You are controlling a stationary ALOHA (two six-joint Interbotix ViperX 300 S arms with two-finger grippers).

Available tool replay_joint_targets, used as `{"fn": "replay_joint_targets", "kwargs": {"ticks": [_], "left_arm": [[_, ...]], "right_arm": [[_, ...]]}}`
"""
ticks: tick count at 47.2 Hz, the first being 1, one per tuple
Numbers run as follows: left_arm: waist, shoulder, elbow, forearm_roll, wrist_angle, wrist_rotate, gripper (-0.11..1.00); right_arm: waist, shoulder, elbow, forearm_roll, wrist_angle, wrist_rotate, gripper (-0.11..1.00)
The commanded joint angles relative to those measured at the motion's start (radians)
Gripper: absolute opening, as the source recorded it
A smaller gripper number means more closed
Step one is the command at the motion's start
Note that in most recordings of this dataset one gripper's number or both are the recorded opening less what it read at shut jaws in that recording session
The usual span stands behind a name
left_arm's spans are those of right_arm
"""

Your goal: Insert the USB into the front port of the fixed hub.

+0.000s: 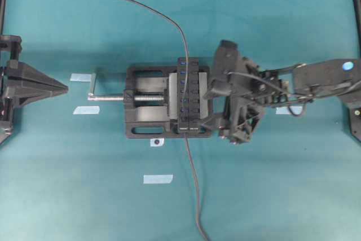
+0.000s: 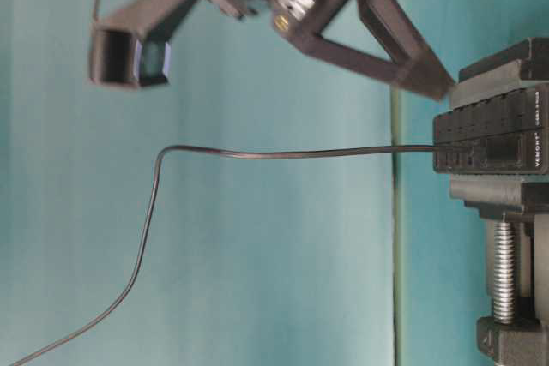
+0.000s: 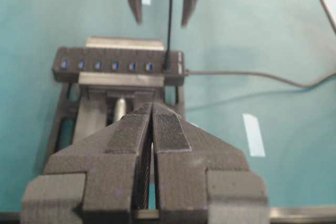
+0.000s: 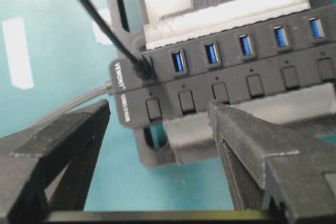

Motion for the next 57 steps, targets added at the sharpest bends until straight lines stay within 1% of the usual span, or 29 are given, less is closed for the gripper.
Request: {"fn": "replay_joint_targets", "kwargs": {"ticks": [1, 13, 34, 57], "left_arm": [[0.002, 0.005, -0.011, 0.002, -0.011, -0.002, 0.0], [0.002, 0.003, -0.011, 0.003, -0.011, -0.002, 0.0], [0.002, 0.0, -0.006, 0.003, -0.018, -0.002, 0.0], [0.002, -0.003, -0.009, 0.003, -0.018, -0.002, 0.0]], "right_arm": [[-0.008, -0.054, 0.008, -0.002, -0.008, -0.008, 0.79], [-0.012, -0.121, 0.064, -0.002, -0.017, -0.008, 0.79], [-0.009, -0.138, 0.129, -0.002, -0.137, -0.009, 0.79], [-0.008, -0.138, 0.14, -0.003, -0.146, -0.008, 0.79]]}}
